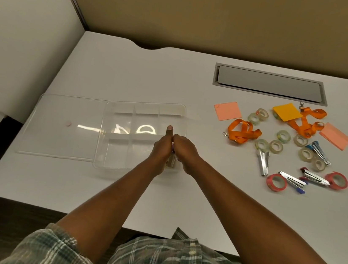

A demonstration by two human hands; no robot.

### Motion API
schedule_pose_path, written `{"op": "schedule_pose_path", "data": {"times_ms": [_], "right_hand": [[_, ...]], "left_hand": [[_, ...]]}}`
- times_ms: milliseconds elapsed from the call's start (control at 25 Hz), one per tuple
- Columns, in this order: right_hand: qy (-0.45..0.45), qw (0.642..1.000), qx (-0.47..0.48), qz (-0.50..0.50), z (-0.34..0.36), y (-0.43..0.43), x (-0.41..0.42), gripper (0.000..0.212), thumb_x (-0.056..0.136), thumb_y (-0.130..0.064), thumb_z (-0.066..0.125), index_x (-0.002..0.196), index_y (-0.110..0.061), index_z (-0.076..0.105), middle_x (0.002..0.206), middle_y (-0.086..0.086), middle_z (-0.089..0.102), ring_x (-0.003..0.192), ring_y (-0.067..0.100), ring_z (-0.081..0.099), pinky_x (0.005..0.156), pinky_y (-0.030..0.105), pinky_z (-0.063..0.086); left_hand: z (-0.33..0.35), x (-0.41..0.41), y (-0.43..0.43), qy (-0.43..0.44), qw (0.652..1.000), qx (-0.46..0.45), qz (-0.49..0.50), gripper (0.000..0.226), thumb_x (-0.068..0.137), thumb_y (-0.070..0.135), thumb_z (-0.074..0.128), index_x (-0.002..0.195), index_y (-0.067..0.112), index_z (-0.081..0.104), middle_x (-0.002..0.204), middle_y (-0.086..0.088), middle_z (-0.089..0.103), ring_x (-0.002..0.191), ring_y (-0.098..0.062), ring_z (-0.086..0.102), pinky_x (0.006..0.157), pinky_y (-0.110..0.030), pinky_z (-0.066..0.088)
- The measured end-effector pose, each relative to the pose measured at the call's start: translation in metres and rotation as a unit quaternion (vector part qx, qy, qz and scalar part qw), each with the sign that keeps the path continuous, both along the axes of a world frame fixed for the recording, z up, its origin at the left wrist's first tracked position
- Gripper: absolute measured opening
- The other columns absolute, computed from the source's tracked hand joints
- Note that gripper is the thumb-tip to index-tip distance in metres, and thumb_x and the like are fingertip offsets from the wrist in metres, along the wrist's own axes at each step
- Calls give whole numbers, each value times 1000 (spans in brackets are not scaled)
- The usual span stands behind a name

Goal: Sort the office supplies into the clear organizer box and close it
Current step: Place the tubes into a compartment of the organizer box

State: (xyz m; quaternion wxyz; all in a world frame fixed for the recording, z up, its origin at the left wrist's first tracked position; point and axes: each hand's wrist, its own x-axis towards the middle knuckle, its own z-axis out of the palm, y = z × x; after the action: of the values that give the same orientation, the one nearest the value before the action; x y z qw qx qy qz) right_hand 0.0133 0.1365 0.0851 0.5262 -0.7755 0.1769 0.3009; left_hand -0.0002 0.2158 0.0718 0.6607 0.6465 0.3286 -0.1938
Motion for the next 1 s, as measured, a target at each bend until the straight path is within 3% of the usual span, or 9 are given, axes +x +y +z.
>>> {"op": "schedule_pose_path", "data": {"times_ms": [160,280,520,640,720,1000], "right_hand": [[-110,988,-102,47,-1,-13,-3,38,98,-34,38,99,-6,64,98,9,68,94,25,64,83,41,52],[-151,975,-155,55,-3,-29,-4,37,97,-32,41,107,-6,66,106,12,68,97,28,63,83,40,50],[-146,975,-162,38,-12,-67,-9,34,98,-29,43,113,-8,65,114,12,68,103,27,61,86,37,49],[-143,976,-162,37,-13,-89,-10,35,98,-31,43,115,-10,65,116,10,68,104,25,61,86,35,48],[-144,976,-162,30,-13,-107,-12,35,98,-31,43,116,-10,65,117,9,68,105,25,61,84,33,46],[-149,971,-184,6,-16,-185,-22,37,99,-31,45,122,-9,63,120,9,68,109,24,62,90,35,50]], "left_hand": [[-1,1,-3,-7,1000,30,2,66,93,70,30,102,17,68,104,-7,72,99,-20,67,98,-43,50],[2,3,-11,-29,996,84,1,68,95,68,28,106,12,67,112,-11,68,105,-26,64,102,-49,47],[7,8,-36,-59,983,171,-27,65,97,63,27,118,13,62,128,-12,58,116,-32,56,106,-50,41],[10,10,-58,-78,976,197,-45,58,99,57,29,112,12,64,123,-9,61,111,-27,55,98,-38,40],[12,11,-80,-86,974,202,-60,56,100,55,30,112,12,64,122,-8,61,109,-24,53,92,-38,39],[2,10,-159,-76,969,197,-131,57,100,56,30,120,13,61,128,-6,60,111,-21,53,94,-38,40]]}}
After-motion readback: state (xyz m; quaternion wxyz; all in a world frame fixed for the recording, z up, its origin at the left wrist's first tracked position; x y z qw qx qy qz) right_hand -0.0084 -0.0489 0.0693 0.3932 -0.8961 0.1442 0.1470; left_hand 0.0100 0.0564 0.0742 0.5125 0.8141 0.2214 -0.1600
